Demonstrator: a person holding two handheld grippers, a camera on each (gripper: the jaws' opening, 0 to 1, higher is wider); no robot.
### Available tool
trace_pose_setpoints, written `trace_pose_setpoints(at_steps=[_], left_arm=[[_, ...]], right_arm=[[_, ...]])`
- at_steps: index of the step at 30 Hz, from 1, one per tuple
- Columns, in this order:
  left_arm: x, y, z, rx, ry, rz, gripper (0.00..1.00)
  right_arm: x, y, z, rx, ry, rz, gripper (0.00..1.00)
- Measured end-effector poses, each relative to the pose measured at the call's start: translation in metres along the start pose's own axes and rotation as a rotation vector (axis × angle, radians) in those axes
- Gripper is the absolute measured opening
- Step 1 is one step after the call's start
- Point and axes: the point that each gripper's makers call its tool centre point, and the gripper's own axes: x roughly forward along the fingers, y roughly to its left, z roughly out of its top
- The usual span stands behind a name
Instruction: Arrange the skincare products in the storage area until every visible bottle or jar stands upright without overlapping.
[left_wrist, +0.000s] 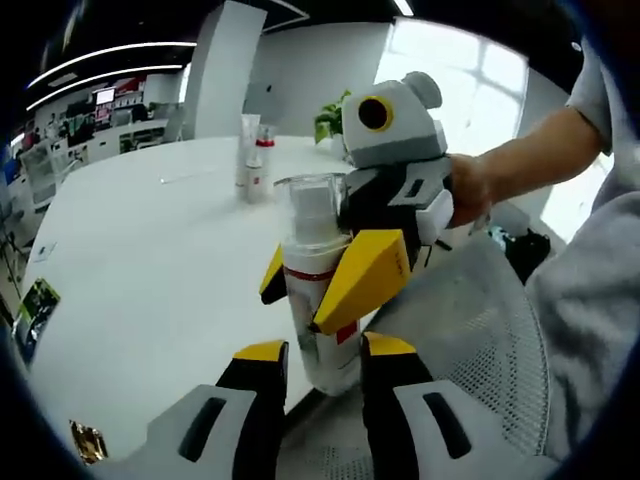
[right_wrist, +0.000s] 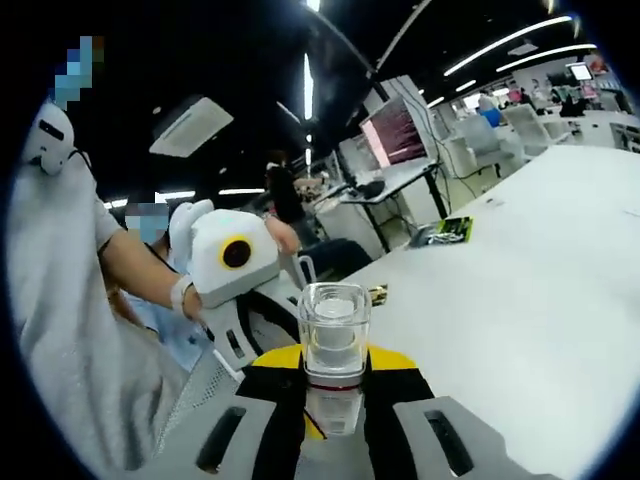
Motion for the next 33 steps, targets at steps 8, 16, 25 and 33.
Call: trace_pose_setpoints(at_steps=[8, 16, 25, 33], left_arm=[[-0.003, 0.002, 0.001, 0.046, -0.003, 0.025, 0.19], [-0.004, 0.015, -0.002, 0.040, 0.015, 0.108, 0.18], [-0.003, 0.026, -0.008, 0.011, 0.047, 0.167, 0.18], [-0.001, 0.030, -0.016, 0.044, 0.088, 0.202, 0.18]], right_arm=[[0.003, 0.001, 0.005, -0.051, -0.027, 0.002, 0.15], [0.007, -0.014, 0.006, 0.114, -0.049, -0.163, 0.18], [0.014, -0.022, -0.006, 0.213, -0.063, -0.348, 0.21], [0.019, -0.030, -0.017, 0.282, -0.057, -0.473, 0.19]])
